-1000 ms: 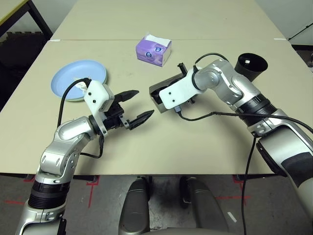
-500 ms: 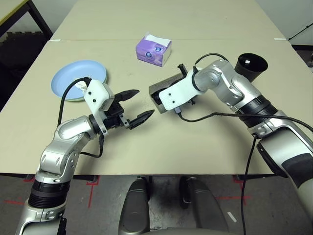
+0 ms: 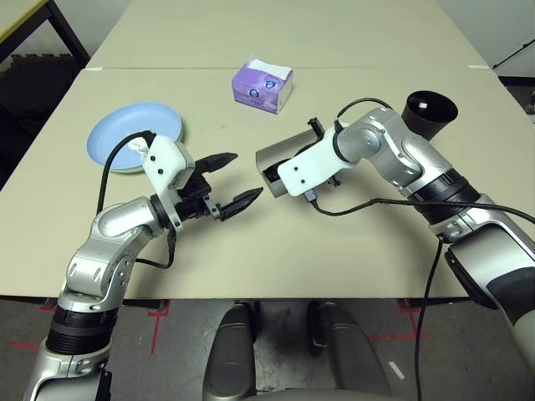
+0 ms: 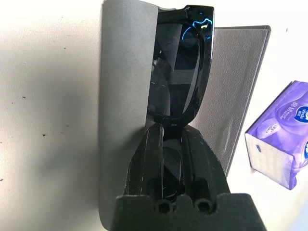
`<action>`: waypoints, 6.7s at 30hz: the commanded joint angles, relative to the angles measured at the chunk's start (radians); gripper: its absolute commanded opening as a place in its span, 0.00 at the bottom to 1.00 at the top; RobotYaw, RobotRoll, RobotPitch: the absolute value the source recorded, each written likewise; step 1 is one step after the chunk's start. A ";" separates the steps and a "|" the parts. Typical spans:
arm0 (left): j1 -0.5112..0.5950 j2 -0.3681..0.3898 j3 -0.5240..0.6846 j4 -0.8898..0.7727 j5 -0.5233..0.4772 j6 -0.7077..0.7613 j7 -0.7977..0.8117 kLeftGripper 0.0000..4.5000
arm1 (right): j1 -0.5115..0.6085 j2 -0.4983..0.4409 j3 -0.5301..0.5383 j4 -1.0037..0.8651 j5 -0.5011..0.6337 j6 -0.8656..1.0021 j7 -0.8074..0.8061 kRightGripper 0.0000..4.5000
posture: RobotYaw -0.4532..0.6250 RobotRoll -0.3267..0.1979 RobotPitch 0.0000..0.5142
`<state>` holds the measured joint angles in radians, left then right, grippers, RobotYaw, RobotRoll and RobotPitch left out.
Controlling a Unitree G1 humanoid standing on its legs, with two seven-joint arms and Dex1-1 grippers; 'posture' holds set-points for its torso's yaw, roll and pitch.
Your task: Organize and tidy the items on the table.
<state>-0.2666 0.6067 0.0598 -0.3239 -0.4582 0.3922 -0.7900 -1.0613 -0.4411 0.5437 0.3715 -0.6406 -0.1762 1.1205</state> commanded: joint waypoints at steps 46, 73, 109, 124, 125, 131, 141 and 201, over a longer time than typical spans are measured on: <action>-0.043 -0.013 -0.020 0.148 0.043 -0.079 -0.053 1.00 | 0.013 -0.084 -0.260 -0.226 0.344 0.415 0.130 0.99 | 0.45 0.62 0.29; -0.161 -0.049 -0.075 0.404 0.123 -0.189 -0.134 1.00 | 0.467 0.091 -0.527 -0.374 0.751 0.499 -0.316 0.99 | 0.45 0.62 0.32; -0.362 -0.058 -0.110 0.694 0.213 -0.329 -0.275 1.00 | 0.679 -0.113 -0.572 -0.430 0.929 0.451 -0.232 0.99 | 0.40 0.62 0.38; -0.489 -0.108 -0.138 0.938 0.264 -0.474 -0.363 1.00 | 0.772 -0.162 -0.574 -0.523 0.955 0.483 -0.248 0.99 | 0.36 0.62 0.38; -0.494 -0.109 -0.135 0.946 0.264 -0.479 -0.361 1.00 | 0.775 -0.164 -0.573 -0.527 0.955 0.484 -0.249 0.99 | 0.36 0.62 0.38; -0.493 -0.092 -0.100 0.903 0.235 -0.435 -0.364 0.86 | 0.762 -0.158 -0.562 -0.517 0.950 0.480 -0.257 1.00 | 0.38 0.62 0.37; -0.466 -0.035 -0.074 0.793 0.191 -0.338 -0.410 0.02 | 0.738 -0.156 -0.547 -0.493 0.944 0.469 -0.249 1.00 | 0.39 0.62 0.38; -0.556 -0.118 -0.084 1.047 0.277 -0.469 -0.339 0.01 | 0.662 -0.070 -0.463 -0.541 0.924 0.517 -0.284 1.00 | 0.36 0.62 0.38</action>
<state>-0.8123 0.4933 -0.0201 0.6939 -0.1950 -0.0674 -1.1306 -0.4135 -0.4994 0.0970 -0.1442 0.2727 0.3277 0.8395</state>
